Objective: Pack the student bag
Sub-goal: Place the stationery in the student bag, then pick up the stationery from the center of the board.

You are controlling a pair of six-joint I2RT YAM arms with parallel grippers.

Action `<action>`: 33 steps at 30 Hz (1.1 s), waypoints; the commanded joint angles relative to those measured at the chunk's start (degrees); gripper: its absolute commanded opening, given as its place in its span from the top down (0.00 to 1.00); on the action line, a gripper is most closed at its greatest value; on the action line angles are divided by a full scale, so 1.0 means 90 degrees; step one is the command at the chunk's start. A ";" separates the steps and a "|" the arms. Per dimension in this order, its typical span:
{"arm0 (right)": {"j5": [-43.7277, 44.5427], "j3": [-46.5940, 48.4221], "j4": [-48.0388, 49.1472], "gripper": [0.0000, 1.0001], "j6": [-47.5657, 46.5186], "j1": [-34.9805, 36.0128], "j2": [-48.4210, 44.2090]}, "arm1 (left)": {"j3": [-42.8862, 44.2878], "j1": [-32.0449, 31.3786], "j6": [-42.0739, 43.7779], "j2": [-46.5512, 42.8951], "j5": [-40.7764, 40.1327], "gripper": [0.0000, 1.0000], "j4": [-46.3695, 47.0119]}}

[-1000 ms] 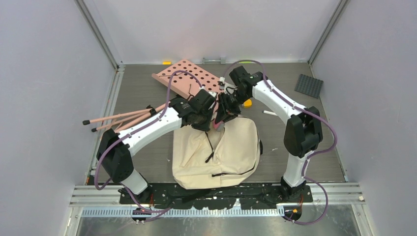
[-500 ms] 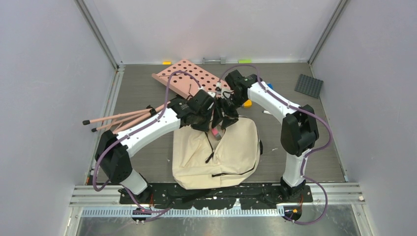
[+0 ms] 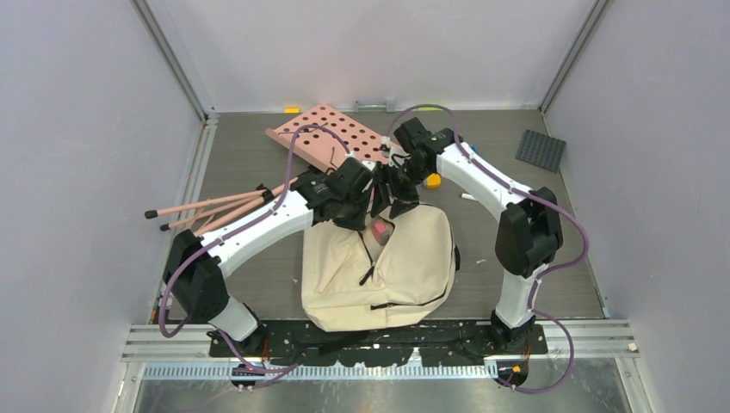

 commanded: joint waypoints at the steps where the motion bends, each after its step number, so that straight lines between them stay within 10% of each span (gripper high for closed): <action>1: 0.0556 0.0304 0.0410 0.38 0.0167 -0.0124 -0.0908 | 0.0043 0.0052 0.0037 -0.0304 -0.0182 1.00 0.0241; 16: 0.4116 0.0451 0.0742 0.19 -0.0783 -0.1711 -0.0535 | -0.0008 0.0057 0.0517 -0.0359 -0.0343 1.00 0.0153; 33: 0.4143 0.1946 0.1028 0.13 -0.1003 -0.1752 0.2110 | 0.0375 0.0057 0.0897 -0.0124 -0.0659 1.00 -0.0218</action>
